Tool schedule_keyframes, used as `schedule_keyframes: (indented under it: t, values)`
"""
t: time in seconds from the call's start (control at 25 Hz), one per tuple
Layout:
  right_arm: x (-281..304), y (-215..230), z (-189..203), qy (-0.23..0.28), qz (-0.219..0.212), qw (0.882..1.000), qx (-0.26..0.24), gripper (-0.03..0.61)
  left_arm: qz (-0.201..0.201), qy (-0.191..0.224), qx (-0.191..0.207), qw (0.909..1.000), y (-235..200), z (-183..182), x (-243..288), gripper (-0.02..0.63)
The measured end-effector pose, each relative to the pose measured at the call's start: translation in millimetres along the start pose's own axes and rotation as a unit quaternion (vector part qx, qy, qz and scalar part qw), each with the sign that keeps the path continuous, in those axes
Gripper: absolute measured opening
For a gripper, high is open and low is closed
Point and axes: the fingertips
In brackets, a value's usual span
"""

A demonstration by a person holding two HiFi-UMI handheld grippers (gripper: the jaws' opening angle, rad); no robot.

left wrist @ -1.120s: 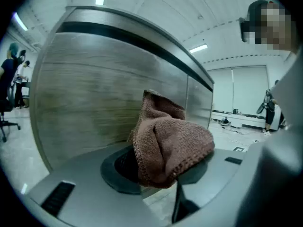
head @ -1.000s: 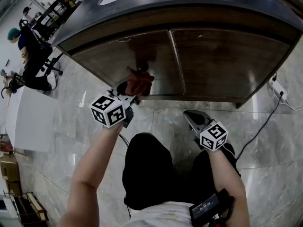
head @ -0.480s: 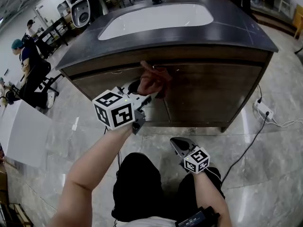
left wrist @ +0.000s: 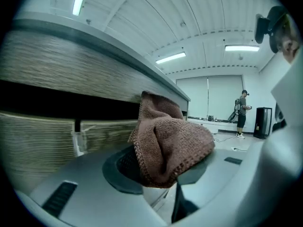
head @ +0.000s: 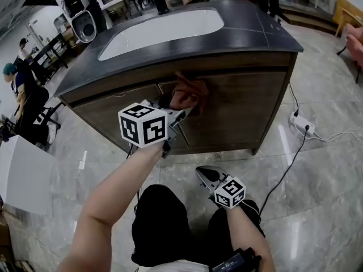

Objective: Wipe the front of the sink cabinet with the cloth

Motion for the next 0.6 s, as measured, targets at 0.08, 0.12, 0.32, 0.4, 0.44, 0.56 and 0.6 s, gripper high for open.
schedule_keyframes:
  t: [0.08, 0.12, 0.32, 0.4, 0.44, 0.56, 0.6]
  values:
    - [-4.4, 1.5, -1.7, 0.004, 0.007, 1.000, 0.002, 0.012, 0.008, -0.010, 0.006, 0.9999, 8.8, 1.2, 16.8, 0.132]
    - [-6.4, 2.4, -2.6, 0.005, 0.009, 1.000, 0.002, 0.012, 0.012, -0.013, 0.010, 0.9998, 13.0, 0.9, 26.1, 0.132]
    - [-19.7, 3.9, -5.5, 0.005, 0.015, 1.000, 0.001, 0.012, 0.045, -0.013, 0.015, 0.9988, 43.6, -3.7, 67.8, 0.132]
    - [-22.7, 2.8, -6.6, 0.007, 0.020, 1.000, 0.002, 0.012, 0.060, -0.010, 0.012, 0.9981, 55.3, -5.5, 79.1, 0.132]
    - [-23.1, 2.6, -8.4, 0.008, 0.023, 1.000, 0.001, 0.012, 0.068, -0.009, 0.014, 0.9976, 60.8, -7.3, 84.9, 0.132]
    - [-26.1, 4.2, -15.9, 0.018, 0.037, 0.999, 0.000, 0.012, 0.093, -0.011, 0.020, 0.9954, 81.5, -12.1, 109.0, 0.132]
    - [-27.4, 4.5, -18.3, 0.020, 0.040, 0.999, -0.002, 0.012, 0.101, -0.012, 0.021, 0.9946, 88.7, -13.5, 119.0, 0.132]
Point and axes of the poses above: the fingertips, and each gripper's own axes: x forward along the fingers, y to its right, z out of its underside, and after that the axes turned 6 degrees about z, right-handed
